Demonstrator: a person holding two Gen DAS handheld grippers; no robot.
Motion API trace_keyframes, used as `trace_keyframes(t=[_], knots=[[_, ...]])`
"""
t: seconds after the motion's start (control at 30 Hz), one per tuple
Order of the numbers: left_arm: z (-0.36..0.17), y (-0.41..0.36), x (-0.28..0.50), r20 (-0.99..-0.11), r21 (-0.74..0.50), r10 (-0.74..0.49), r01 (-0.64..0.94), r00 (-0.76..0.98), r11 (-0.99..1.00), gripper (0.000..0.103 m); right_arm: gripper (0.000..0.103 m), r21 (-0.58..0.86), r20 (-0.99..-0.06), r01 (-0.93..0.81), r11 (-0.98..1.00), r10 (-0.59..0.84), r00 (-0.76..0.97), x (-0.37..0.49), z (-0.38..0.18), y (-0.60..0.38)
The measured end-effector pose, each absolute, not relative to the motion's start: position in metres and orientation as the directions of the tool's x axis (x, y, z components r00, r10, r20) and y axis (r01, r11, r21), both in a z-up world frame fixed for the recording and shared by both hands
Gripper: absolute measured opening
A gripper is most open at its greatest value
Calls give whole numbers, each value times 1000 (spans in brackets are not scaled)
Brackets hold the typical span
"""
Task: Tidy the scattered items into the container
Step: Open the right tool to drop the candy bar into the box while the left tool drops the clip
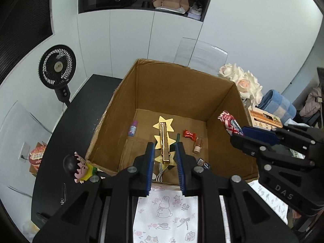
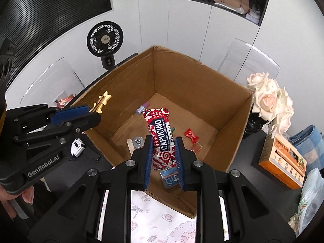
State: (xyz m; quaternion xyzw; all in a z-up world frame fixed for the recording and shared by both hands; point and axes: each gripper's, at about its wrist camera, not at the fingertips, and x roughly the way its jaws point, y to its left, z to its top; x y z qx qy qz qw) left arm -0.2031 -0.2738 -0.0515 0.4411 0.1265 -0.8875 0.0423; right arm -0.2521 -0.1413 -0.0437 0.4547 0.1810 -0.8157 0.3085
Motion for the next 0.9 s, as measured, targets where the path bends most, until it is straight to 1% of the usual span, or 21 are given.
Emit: trace_keyframes(t=[0.43,0.77,0.8,0.83,0.87,0.9], knots=[[-48,-269,-204,-789,-193,50,169,-612,-967,21,22,-23,-855,663,-748,-329,-401,-251,-39,-138],[-43,-266,-207,-776,-235,81,167,-625,-957,22,23,-32,-855,655,-755,-319,-409,-252,-37,-133],[-43,-265,-207,-779,-231,79,168,-622,-958,28,23,-34,-854,654,-756,-318,-413,-252,-37,-132],[-44,-264,-208,-781,-227,78,166,-620,-960,43,25,-37,-851,651,-758,-317,-418,-253,-37,-131],[-44,-263,-209,-782,-223,77,163,-618,-961,54,27,-43,-846,642,-765,-314,-430,-254,-37,-129],[-44,-262,-209,-783,-219,74,162,-618,-962,74,40,-47,-845,634,-772,-308,-437,-255,-37,-128]])
